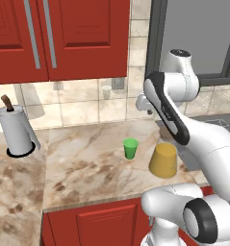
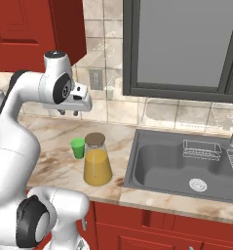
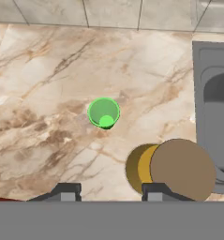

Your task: Place the pitcher and cup on the dining counter for serving.

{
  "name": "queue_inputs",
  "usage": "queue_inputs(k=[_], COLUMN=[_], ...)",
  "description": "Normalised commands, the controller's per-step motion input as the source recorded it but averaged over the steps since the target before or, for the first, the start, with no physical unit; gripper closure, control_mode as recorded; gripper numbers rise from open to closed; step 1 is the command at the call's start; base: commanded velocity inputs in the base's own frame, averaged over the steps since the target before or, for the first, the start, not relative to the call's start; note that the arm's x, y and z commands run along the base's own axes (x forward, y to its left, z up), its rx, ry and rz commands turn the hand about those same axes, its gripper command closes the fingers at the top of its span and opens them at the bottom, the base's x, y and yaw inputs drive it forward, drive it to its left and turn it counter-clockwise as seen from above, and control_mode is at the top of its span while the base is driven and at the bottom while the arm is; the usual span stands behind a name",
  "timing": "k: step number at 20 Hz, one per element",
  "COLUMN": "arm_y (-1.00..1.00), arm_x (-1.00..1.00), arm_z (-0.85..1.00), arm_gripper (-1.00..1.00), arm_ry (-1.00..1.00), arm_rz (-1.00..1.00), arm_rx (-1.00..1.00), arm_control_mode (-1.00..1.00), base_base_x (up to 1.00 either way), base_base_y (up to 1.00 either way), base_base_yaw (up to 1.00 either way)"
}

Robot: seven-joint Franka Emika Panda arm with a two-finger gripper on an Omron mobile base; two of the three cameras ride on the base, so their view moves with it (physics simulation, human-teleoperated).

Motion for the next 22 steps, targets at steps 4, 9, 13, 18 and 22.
queue_inputs(k=[4, 9, 13, 18, 22], arm_y=[-0.07, -0.37, -0.40, -0.28, -0.23], arm_x=[-0.30, -0.71, -0.63, -0.19, 0.00], arm_z=[-0.06, -0.25, -0.61, -0.69, -0.23], arm_gripper=[-1.00, -1.00, -1.00, -1.00, -1.00], arm_ry=[0.00, -0.01, -0.03, 0.00, 0.00], arm_rz=[0.00, -0.05, -0.04, -0.04, -0.03], arm_rx=[0.00, 0.05, 0.01, 0.00, 0.00], arm_control_mode=[-1.00, -1.00, -1.00, -1.00, -1.00], base_base_x=[0.00, 0.00, 0.00, 0.00, 0.00], base_base_y=[0.00, 0.00, 0.00, 0.00, 0.00], base_base_yaw=[0.00, 0.00, 0.00, 0.00, 0.00])
